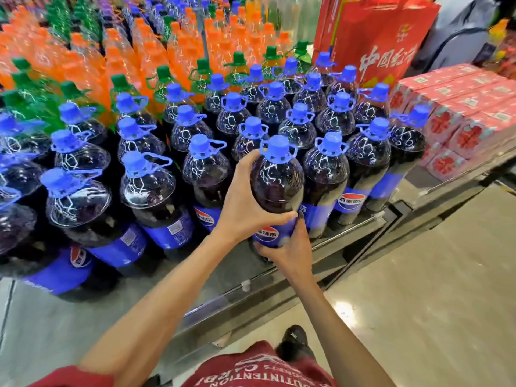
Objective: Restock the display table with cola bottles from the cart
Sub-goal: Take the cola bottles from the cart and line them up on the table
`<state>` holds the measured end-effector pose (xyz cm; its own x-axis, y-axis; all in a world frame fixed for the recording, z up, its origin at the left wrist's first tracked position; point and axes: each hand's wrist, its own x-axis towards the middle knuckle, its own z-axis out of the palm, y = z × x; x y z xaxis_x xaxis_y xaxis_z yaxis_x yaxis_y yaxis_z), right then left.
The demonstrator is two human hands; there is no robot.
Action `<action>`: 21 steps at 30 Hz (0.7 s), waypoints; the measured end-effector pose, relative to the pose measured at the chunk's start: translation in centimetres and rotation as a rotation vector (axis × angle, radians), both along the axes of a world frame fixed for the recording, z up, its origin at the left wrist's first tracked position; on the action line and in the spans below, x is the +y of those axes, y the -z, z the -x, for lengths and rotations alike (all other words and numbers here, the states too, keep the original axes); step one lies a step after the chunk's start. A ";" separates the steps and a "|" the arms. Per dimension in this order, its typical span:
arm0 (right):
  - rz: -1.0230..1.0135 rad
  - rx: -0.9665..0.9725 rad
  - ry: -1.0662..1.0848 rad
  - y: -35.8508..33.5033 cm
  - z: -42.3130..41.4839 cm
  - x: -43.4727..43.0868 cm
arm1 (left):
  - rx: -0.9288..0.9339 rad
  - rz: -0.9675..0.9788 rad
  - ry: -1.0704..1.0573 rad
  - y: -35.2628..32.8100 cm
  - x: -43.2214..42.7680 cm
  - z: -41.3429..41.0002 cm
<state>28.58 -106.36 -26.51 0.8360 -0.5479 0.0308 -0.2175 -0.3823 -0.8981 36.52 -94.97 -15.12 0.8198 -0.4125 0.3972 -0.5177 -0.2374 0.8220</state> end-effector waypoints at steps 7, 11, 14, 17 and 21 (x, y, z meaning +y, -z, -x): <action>0.094 0.008 0.085 1.6 -0.2 0.1 | 0.003 -0.040 0.044 0.8 0.5 0.2; 0.178 -0.033 0.105 2.1 -0.1 0.3 | 0.012 -0.047 0.063 1.3 0.5 0.1; 0.188 -0.028 0.114 2.6 0.0 0.4 | 0.016 -0.060 0.077 2.0 0.4 0.1; 0.213 -0.023 0.111 2.9 -0.1 0.6 | 0.021 -0.064 0.091 2.3 0.4 0.1; 0.197 -0.026 0.137 3.1 -0.1 0.8 | 0.017 -0.087 0.121 2.1 0.4 -0.1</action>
